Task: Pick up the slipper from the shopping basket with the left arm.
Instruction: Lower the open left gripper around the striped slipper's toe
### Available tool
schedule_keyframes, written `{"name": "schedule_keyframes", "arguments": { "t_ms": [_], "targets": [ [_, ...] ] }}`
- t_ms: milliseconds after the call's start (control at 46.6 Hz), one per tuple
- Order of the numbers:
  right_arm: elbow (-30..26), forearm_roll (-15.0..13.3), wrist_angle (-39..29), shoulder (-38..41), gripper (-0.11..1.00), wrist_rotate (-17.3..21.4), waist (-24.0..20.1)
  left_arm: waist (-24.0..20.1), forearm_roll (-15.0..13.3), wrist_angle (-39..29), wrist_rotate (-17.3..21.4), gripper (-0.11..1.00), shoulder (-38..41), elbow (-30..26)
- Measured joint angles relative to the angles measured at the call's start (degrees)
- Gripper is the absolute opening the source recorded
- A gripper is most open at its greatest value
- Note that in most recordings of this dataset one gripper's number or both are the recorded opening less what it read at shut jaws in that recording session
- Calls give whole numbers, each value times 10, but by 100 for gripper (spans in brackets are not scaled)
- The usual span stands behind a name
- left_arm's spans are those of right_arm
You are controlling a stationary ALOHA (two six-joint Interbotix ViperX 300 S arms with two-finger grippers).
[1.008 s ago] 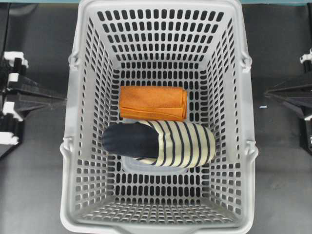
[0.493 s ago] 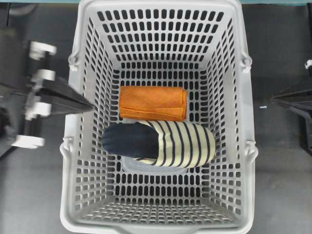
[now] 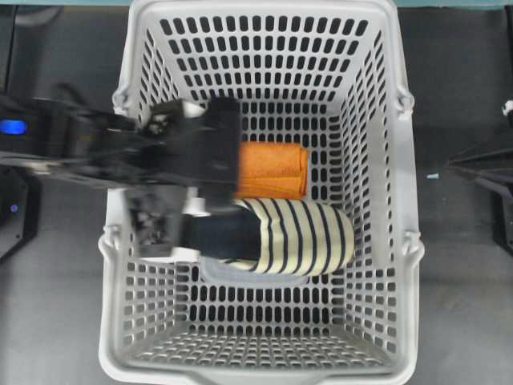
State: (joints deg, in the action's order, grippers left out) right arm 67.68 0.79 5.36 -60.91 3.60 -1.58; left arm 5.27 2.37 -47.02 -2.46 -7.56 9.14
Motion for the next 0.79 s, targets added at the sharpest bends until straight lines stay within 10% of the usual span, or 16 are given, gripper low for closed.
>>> {"name": "schedule_keyframes", "arguments": {
  "t_ms": [172, 493, 793],
  "targets": [
    [1, 0, 0, -2, -1, 0, 0, 7, 0, -18, 1, 5, 63, -60],
    [4, 0, -7, -3, -1, 0, 0, 18, 0, -74, 4, 88, 123, -111],
    [4, 0, -14, -3, -1, 0, -1, 21, 0, -76, -25, 90, 185, -115]
  ]
}}
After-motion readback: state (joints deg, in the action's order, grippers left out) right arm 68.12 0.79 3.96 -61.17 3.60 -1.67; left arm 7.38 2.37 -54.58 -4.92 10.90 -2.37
